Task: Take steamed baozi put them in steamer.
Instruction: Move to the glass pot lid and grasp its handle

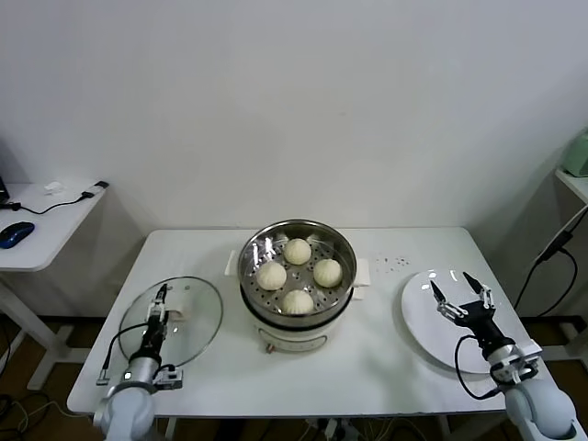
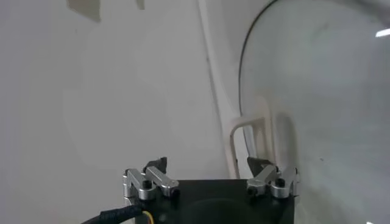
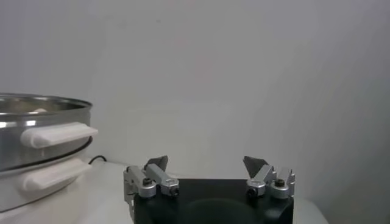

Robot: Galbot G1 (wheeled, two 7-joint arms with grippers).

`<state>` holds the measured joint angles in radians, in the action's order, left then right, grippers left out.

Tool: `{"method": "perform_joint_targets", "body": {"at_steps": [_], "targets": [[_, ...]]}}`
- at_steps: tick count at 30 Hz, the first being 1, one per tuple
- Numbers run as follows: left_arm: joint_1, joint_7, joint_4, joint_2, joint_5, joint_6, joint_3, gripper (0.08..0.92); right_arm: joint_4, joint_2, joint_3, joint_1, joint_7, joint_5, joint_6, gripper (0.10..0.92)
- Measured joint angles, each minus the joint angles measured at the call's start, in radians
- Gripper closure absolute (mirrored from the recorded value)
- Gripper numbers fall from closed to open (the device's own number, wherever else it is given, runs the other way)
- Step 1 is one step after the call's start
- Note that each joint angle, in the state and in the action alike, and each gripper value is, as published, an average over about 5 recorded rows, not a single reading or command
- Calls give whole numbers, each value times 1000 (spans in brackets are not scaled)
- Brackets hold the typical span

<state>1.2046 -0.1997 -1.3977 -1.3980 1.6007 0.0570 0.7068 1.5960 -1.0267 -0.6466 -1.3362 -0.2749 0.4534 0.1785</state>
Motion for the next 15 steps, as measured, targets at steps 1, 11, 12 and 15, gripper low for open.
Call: {"method": "perform_joint_targets", "body": {"at_steps": [1, 11, 12, 15], "targets": [[-7, -1, 7, 1, -3, -1, -2, 177, -2, -2, -2, -1, -1, -3, 1, 203], [-46, -4, 54, 8, -23, -2, -3, 398, -23, -19, -16, -7, -16, -31, 16, 203], [-47, -4, 57, 8, -26, -2, -4, 424, -25, -20, -16, -6, -17, -34, 17, 203], [-50, -2, 63, 9, -36, -2, -6, 510, -32, -23, -17, -3, -20, -42, 19, 203]]}}
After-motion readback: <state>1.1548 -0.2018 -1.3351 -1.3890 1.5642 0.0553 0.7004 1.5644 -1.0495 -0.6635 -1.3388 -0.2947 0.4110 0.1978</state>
